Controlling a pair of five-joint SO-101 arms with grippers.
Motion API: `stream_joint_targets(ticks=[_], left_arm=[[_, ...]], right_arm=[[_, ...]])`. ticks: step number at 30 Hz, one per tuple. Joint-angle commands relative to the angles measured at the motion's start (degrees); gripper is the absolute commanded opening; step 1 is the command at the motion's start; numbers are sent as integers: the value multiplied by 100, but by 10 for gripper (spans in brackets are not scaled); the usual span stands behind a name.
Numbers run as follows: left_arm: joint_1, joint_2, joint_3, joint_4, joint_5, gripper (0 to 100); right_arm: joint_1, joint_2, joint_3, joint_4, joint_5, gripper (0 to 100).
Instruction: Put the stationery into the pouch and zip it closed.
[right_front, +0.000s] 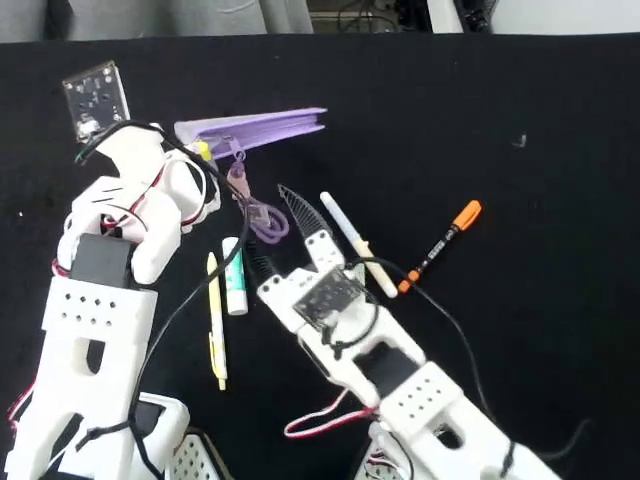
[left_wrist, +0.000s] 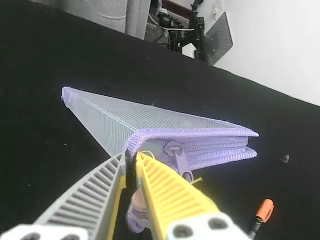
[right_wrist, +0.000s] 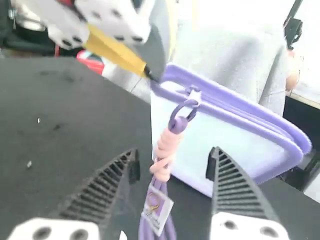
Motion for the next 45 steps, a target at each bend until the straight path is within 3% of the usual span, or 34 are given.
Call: stream_joint_targets(ticks=[1,8,23,35,41,45], left_arm=[[444,-149,-435,44,264,30],[875,-229,-514,18,264,30],[875,-1495,119,0,264,30],[532,-1547,374,18,229,30],[101,-1556,725,70,220,41],[180,-1556,716,686,141,178]], right_arm=[[114,-479,13,202,-431,216],[141,-418,-48,237,-1187,215],[598,2422,-875,-1266,-1178,215],[571,2598,-875,-1292,-1160,214],[571,2598,-1121,-721,-1152,64],[571,2598,-1182,-677,-1143,18]])
